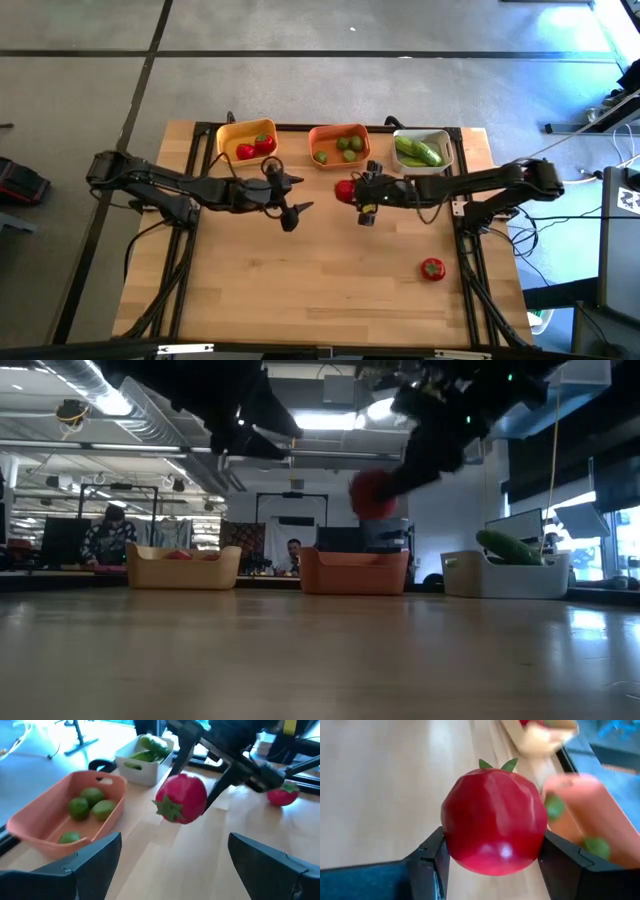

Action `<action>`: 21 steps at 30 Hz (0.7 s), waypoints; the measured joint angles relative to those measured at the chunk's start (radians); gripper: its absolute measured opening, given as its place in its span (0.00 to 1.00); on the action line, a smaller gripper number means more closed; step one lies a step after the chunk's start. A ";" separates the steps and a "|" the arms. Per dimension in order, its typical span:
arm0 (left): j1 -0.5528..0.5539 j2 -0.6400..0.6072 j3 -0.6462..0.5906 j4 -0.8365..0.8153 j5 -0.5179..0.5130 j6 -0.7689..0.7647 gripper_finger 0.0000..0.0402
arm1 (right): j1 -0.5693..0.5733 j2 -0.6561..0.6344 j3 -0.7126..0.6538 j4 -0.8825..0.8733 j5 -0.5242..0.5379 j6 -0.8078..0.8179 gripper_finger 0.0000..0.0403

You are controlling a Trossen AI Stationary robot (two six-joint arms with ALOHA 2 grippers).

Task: Sort produce into baskets
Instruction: Put the top tomato into the yellow bin

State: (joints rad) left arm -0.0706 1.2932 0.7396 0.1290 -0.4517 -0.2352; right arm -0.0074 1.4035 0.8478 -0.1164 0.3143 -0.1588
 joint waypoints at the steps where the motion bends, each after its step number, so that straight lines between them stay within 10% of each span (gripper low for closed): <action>1: -0.007 0.007 0.000 0.022 0.000 0.012 0.90 | 0.000 -0.009 0.000 0.022 -0.020 0.009 0.53; 21: -0.004 0.176 0.000 0.386 0.058 -0.318 0.90 | 0.055 -0.020 0.000 0.285 -0.123 -0.110 0.53</action>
State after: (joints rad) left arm -0.0750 1.4692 0.7395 0.5149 -0.3942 -0.5535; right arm 0.0480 1.3834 0.8482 0.1686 0.1909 -0.2685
